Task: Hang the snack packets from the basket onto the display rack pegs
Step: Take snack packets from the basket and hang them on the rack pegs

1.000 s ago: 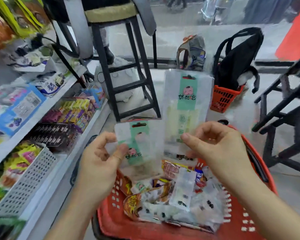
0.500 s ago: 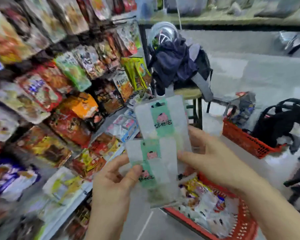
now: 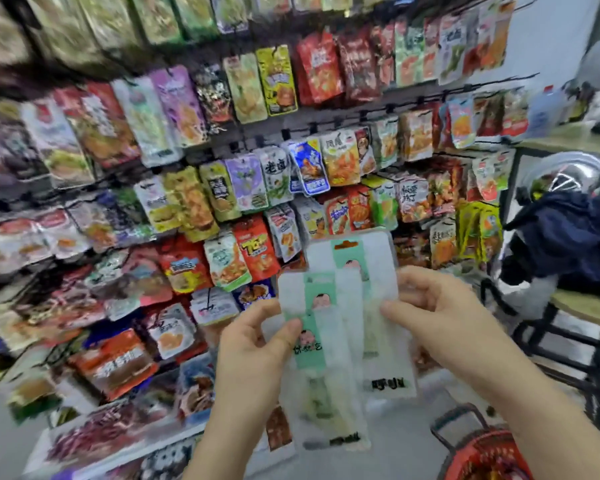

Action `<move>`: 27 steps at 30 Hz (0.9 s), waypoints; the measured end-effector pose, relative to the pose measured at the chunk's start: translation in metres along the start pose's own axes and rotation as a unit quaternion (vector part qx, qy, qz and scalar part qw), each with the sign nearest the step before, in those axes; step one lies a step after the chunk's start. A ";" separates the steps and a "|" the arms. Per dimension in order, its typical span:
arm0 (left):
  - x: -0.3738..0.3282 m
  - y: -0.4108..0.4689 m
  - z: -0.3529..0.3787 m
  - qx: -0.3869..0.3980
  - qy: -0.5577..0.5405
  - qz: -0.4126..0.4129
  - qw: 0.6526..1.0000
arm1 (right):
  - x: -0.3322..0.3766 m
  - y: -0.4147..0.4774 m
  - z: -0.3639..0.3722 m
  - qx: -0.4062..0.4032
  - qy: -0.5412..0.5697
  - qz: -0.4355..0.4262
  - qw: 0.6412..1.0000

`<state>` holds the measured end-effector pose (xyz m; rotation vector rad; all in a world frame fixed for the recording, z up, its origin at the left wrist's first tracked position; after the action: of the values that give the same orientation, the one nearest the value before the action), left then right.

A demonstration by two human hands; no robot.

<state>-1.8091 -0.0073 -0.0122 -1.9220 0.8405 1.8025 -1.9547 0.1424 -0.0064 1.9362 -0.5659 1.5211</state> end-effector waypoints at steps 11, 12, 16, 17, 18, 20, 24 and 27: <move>-0.023 0.066 -0.162 -0.068 -0.002 0.050 0.996 | 0.057 0.098 0.191 0.142 0.037 -0.041 0.988; -0.023 0.076 -0.178 -0.069 0.001 0.053 0.996 | 0.060 0.108 0.206 0.127 0.009 -0.055 0.990; -0.024 0.112 -0.232 -0.066 -0.022 0.046 0.997 | 0.070 0.148 0.258 0.105 0.041 -0.070 0.991; -0.026 0.120 -0.244 -0.068 -0.026 0.050 0.996 | 0.074 0.158 0.267 0.101 0.060 -0.069 0.991; -0.028 0.128 -0.256 -0.075 -0.026 0.057 0.995 | 0.077 0.168 0.274 0.093 0.084 -0.067 0.990; -0.032 0.146 -0.277 -0.095 -0.032 0.067 0.993 | 0.084 0.191 0.283 0.061 0.144 -0.056 0.986; -0.036 0.188 -0.303 -0.095 -0.070 0.058 0.991 | 0.107 0.238 0.285 -0.011 0.166 -0.098 0.981; -0.045 0.220 -0.306 -0.064 -0.098 0.055 0.992 | 0.131 0.276 0.280 -0.044 0.144 -0.142 0.978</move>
<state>-1.7178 -0.3605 0.0944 -1.7670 0.7945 2.1178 -1.9052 -0.2454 0.1307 1.6117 -0.2164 1.5250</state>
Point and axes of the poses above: each hand's wrist, its own y-axis towards the middle knuckle, its own z-axis out of the palm, x = y × z, the point moved 4 cm from there along y, towards the middle knuckle, and after that the axes turned 1 degree about x, right-handed, at the moved point
